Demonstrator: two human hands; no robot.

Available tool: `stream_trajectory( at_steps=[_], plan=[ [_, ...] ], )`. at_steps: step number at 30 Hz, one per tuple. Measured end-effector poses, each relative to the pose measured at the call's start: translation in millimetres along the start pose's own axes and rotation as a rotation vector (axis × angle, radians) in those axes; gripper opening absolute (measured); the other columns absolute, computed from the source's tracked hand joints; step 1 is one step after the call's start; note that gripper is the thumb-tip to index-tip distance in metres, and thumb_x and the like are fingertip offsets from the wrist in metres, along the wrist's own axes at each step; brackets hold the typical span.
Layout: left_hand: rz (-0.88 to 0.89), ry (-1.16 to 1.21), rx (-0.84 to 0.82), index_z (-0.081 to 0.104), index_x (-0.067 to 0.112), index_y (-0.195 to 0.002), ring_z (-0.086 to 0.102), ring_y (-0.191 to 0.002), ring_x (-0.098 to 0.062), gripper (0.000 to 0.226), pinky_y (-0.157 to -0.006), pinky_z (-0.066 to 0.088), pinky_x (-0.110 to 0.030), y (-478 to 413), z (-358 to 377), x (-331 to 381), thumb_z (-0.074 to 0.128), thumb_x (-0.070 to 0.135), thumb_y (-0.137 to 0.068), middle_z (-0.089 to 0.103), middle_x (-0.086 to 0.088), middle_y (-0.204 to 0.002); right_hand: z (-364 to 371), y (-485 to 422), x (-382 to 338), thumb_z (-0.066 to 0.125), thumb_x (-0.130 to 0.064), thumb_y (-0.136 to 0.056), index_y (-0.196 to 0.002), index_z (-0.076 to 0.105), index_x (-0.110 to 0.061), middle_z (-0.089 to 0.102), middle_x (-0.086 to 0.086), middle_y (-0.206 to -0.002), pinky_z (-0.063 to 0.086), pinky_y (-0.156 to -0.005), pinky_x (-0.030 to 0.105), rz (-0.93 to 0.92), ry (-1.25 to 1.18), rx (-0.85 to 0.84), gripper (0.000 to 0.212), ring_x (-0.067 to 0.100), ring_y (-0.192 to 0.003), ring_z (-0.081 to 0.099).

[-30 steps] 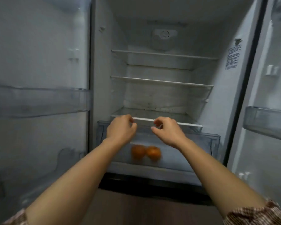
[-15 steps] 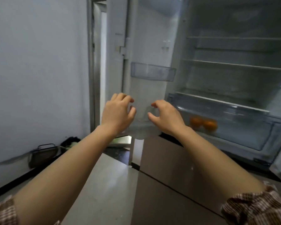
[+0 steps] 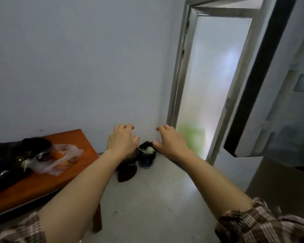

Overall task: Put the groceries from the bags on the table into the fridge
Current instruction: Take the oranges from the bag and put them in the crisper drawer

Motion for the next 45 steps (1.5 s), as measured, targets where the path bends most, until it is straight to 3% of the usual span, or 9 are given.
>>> stream_trajectory(
  at_steps=[9, 18, 24, 30, 35, 37, 40, 45],
  plan=[
    [-0.196, -0.073, -0.082, 0.046, 0.014, -0.133, 0.040, -0.123, -0.030, 0.045, -0.095, 0.039, -0.042, -3.6, -12.9, -200.0, 0.044, 0.035, -0.093, 0.047, -0.012, -0.134, 122.8, -76.1, -144.2, 0.052, -0.043, -0.091, -0.136, 0.039, -0.015, 0.045, 0.008, -0.134, 0.034, -0.101, 0.046, -0.066, -0.009, -0.208, 0.054, 0.029, -0.125, 0.040],
    [-0.328, -0.108, -0.132, 0.045, 0.014, -0.134, 0.038, -0.127, -0.030, 0.045, -0.098, 0.040, -0.045, -38.0, 16.3, -352.7, 0.044, 0.033, -0.094, 0.045, -0.013, -0.138, 237.9, -162.4, -232.8, 0.053, -0.045, -0.089, -0.137, 0.038, -0.015, 0.042, 0.008, -0.140, 0.031, -0.106, 0.051, -0.170, -0.044, -0.351, 0.058, 0.029, -0.132, 0.034],
    [-0.352, -0.071, -0.190, 0.057, 0.016, -0.115, 0.049, -0.114, -0.027, 0.031, -0.086, 0.045, -0.041, -75.4, 63.6, -448.7, 0.046, 0.031, -0.090, 0.057, -0.009, -0.120, 323.5, -223.6, -259.6, 0.051, -0.041, -0.090, -0.135, 0.039, -0.017, 0.043, 0.007, -0.138, 0.030, -0.105, 0.049, -0.162, -0.092, -0.458, 0.053, 0.027, -0.130, 0.035],
    [-0.311, -0.069, -0.235, 0.057, 0.016, -0.117, 0.050, -0.113, -0.025, 0.029, -0.091, 0.043, -0.038, -98.7, 104.4, -519.2, 0.048, 0.024, -0.090, 0.058, -0.006, -0.119, 390.7, -267.1, -280.1, 0.050, -0.041, -0.092, -0.137, 0.039, -0.020, 0.045, 0.004, -0.135, 0.031, -0.104, 0.046, -0.129, -0.099, -0.549, 0.051, 0.025, -0.128, 0.035],
    [-0.260, -0.160, -0.341, 0.047, 0.018, -0.130, 0.035, -0.130, -0.025, 0.040, -0.105, 0.035, -0.040, -115.8, 125.6, -553.7, 0.049, 0.026, -0.092, 0.045, -0.007, -0.137, 425.1, -283.2, -299.2, 0.048, -0.037, -0.094, -0.138, 0.040, -0.018, 0.041, 0.004, -0.138, 0.032, -0.101, 0.042, -0.148, -0.138, -0.528, 0.048, 0.025, -0.127, 0.035],
    [-0.186, -0.254, -0.379, 0.046, 0.019, -0.133, 0.032, -0.134, -0.030, 0.049, -0.107, 0.032, -0.045, -125.7, 134.6, -571.4, 0.057, 0.027, -0.086, 0.041, -0.010, -0.142, 441.6, -287.8, -308.0, 0.048, -0.037, -0.094, -0.137, 0.040, -0.018, 0.038, 0.004, -0.140, 0.031, -0.101, 0.041, -0.140, -0.136, -0.483, 0.048, 0.026, -0.129, 0.032],
    [-0.005, -0.302, -0.396, 0.055, 0.018, -0.123, 0.044, -0.123, -0.035, 0.058, -0.098, 0.042, -0.052, -142.9, 148.5, -595.5, 0.073, 0.021, -0.068, 0.053, -0.014, -0.131, 460.4, -294.0, -319.2, 0.047, -0.038, -0.094, -0.139, 0.036, -0.021, 0.028, 0.005, -0.150, 0.024, -0.108, 0.045, -0.113, -0.102, -0.499, 0.049, 0.028, -0.138, 0.021],
    [0.251, -0.298, -0.509, 0.061, 0.021, -0.118, 0.050, -0.117, -0.030, 0.057, -0.094, 0.048, -0.045, -176.8, 168.0, -620.7, 0.074, 0.025, -0.062, 0.060, -0.006, -0.123, 488.2, -302.1, -331.7, 0.044, -0.042, -0.095, -0.137, 0.041, -0.028, 0.022, 0.003, -0.153, 0.016, -0.112, 0.050, -0.041, -0.101, -0.598, 0.044, 0.028, -0.141, 0.015]
  ],
)
Point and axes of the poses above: each hand's wrist, its own y-axis away from the middle knuckle, its own z-axis out of the palm, x = y × z, the point moved 1 cm from there along -y, towards the middle knuckle
